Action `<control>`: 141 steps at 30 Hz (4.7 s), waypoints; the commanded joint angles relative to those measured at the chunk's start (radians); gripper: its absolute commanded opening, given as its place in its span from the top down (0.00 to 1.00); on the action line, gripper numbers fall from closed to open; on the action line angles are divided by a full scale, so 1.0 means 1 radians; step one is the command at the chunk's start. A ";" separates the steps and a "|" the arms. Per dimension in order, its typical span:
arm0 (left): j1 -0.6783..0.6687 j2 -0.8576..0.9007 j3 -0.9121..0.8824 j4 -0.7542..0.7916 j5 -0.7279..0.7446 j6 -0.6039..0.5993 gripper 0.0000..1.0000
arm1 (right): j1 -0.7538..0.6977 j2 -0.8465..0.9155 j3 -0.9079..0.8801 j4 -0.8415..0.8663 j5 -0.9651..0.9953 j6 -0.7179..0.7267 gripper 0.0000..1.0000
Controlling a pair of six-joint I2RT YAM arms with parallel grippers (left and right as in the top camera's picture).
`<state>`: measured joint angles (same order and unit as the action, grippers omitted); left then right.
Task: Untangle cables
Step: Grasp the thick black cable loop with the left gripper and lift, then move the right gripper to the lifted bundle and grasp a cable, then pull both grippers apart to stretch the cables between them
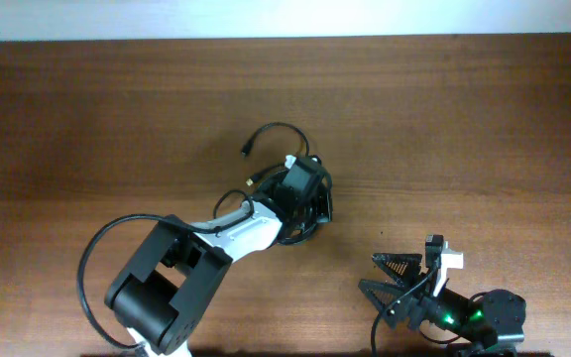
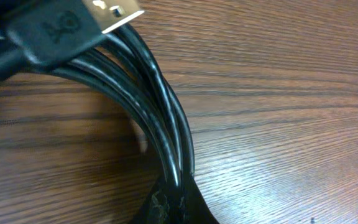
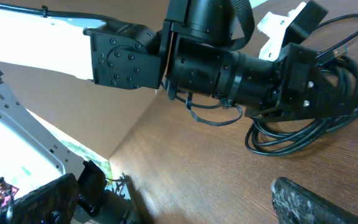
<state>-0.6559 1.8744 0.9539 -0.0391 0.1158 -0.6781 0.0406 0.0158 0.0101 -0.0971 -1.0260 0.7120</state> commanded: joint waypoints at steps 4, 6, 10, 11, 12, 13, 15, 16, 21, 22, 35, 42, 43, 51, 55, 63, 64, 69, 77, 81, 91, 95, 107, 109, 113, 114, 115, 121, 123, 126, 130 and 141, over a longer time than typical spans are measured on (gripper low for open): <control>0.046 -0.101 0.003 -0.025 0.202 0.193 1.00 | -0.002 -0.007 -0.005 -0.004 0.017 0.002 0.14; 0.119 -0.271 0.003 -0.126 0.286 0.266 1.00 | -0.002 -0.007 -0.005 -0.004 0.018 0.001 0.16; 0.234 -0.617 0.003 -0.340 0.380 0.431 1.00 | -0.002 -0.007 -0.002 0.005 0.065 0.066 0.20; 0.240 -0.668 0.003 -0.373 0.388 0.459 1.00 | -0.002 -0.007 -0.002 0.007 0.082 0.108 0.21; 0.241 -0.737 0.003 -0.422 0.406 0.515 1.00 | -0.002 -0.006 -0.001 0.008 0.100 0.182 0.21; 0.240 -0.769 0.003 -0.449 0.435 0.559 1.00 | -0.002 -0.006 0.002 0.007 0.104 0.211 0.21; 0.240 -0.802 0.003 -0.491 0.502 0.639 1.00 | -0.003 -0.006 0.009 0.007 0.117 0.290 0.21; 0.240 -0.804 0.003 -0.507 0.537 0.675 1.00 | -0.003 -0.006 0.009 0.007 0.127 0.329 0.21; 0.240 -0.768 0.003 -0.519 0.539 0.681 1.00 | -0.003 0.045 0.009 0.008 0.199 0.379 0.21; 0.240 -0.754 0.003 -0.520 0.539 0.697 1.00 | -0.003 0.072 0.013 0.008 0.216 0.378 0.21; 0.240 -0.497 0.003 -0.410 1.101 0.837 1.00 | -0.002 0.679 0.238 0.691 0.082 0.317 0.02; 0.240 -0.497 0.003 -0.350 1.253 0.838 1.00 | -0.002 0.921 0.238 0.654 0.147 0.439 0.15; 0.240 -0.497 0.003 -0.350 1.260 0.838 1.00 | -0.002 0.949 0.238 0.666 0.147 0.478 0.16; 0.239 -0.497 0.003 -0.350 1.249 0.890 1.00 | 0.023 1.041 0.238 1.059 0.124 0.889 0.41; 0.239 -0.497 0.003 -0.350 1.249 0.897 1.00 | 0.166 1.041 0.238 1.057 0.243 0.886 0.47; 0.239 -0.497 0.003 -0.366 1.138 0.897 1.00 | 0.221 1.044 0.238 1.075 0.255 0.821 0.53; 0.239 -0.497 0.003 -0.373 1.093 0.897 1.00 | 0.221 1.044 0.238 1.074 0.251 0.789 0.53; 0.240 -0.497 0.002 -0.373 0.949 0.897 1.00 | 0.221 1.044 0.238 0.984 0.245 0.740 0.53; 0.240 -0.497 0.003 -0.373 0.995 0.897 1.00 | 0.221 1.067 0.238 0.946 0.268 0.647 0.54; 0.238 -0.497 0.002 -0.374 0.995 0.897 1.00 | 0.221 1.088 0.238 0.951 0.271 0.621 0.58; 0.237 -0.497 0.002 -0.449 0.787 0.897 1.00 | 0.221 1.090 0.238 0.948 0.247 0.567 0.57; 0.198 -0.497 0.002 -0.449 0.861 0.897 1.00 | 0.221 1.099 0.238 0.945 0.264 0.544 0.59; 0.130 -0.500 0.003 -0.306 0.990 0.888 0.96 | 0.221 1.099 0.238 0.690 0.325 0.378 0.96; 0.200 -0.500 0.003 -0.282 0.931 0.841 0.99 | 0.221 1.099 0.238 0.592 0.334 0.319 0.96; 0.354 -0.500 0.003 -0.282 0.912 0.776 1.00 | 0.221 1.099 0.238 0.515 0.384 0.266 0.96; 0.387 -0.500 0.003 -0.283 0.912 0.771 1.00 | 0.221 1.099 0.238 0.515 0.384 0.246 0.96; 0.426 -0.500 0.003 -0.283 0.912 0.768 0.99 | 0.221 1.099 0.238 0.515 0.384 0.219 0.96; 0.547 -0.500 0.003 -0.287 0.912 0.769 0.94 | 0.220 1.099 0.238 0.477 0.394 0.061 0.96; 0.551 -0.500 0.003 -0.266 0.865 0.768 0.98 | 0.219 1.099 0.238 0.418 0.438 0.062 0.96; 0.652 -0.500 0.016 0.006 0.857 0.515 1.00 | 0.150 1.092 0.238 0.355 0.448 0.061 0.96; 0.875 -0.500 0.051 0.210 0.918 0.249 1.00 | -0.068 1.017 0.299 0.338 0.367 0.061 0.96; 0.854 -0.499 0.051 -0.150 1.106 0.565 1.00 | -0.237 0.987 0.525 -0.101 0.386 -0.185 0.76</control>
<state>0.2649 1.3964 0.9913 -0.1917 0.9581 -0.3504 -0.1875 1.0122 0.5117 -0.1955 -0.6353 0.5819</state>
